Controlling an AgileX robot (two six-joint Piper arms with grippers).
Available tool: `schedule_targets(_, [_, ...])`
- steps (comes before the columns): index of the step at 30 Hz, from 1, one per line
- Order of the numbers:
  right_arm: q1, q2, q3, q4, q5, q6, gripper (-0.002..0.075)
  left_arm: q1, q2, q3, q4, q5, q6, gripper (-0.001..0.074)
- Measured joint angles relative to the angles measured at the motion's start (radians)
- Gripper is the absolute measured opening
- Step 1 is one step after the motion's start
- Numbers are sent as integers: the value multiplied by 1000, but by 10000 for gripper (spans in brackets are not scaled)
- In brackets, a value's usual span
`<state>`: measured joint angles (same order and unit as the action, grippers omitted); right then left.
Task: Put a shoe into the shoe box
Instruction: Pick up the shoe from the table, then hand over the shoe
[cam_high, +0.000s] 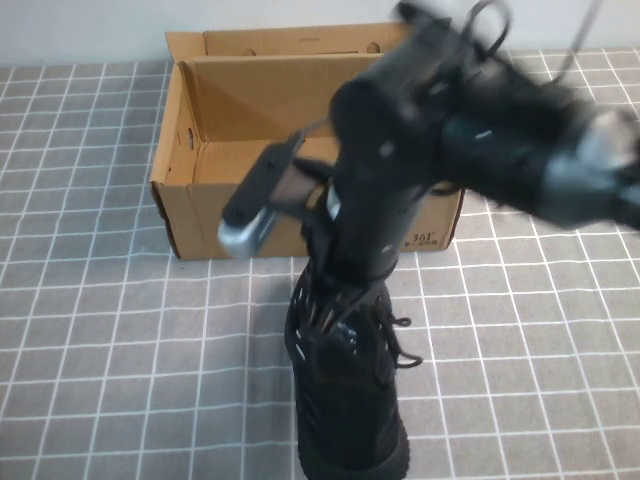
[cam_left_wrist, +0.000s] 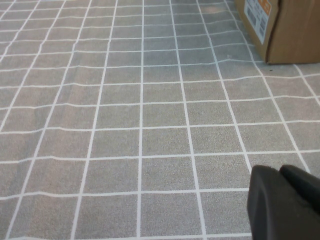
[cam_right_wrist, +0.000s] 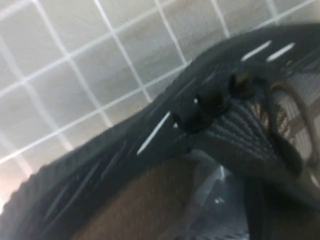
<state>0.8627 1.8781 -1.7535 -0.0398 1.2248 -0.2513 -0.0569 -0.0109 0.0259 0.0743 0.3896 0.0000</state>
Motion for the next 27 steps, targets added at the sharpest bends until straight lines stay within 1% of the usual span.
schedule_targets(7, [0,-206,0,40,21,4,-1,0,0,0,0,0,0,-1])
schedule_targets(11, [0,-278,0,45,31,4,-2,0,0,0,0,0,0,-1])
schedule_targets(27, [0,-299,0,49,31,-45,-2,0,0,0,0,0,0,-1])
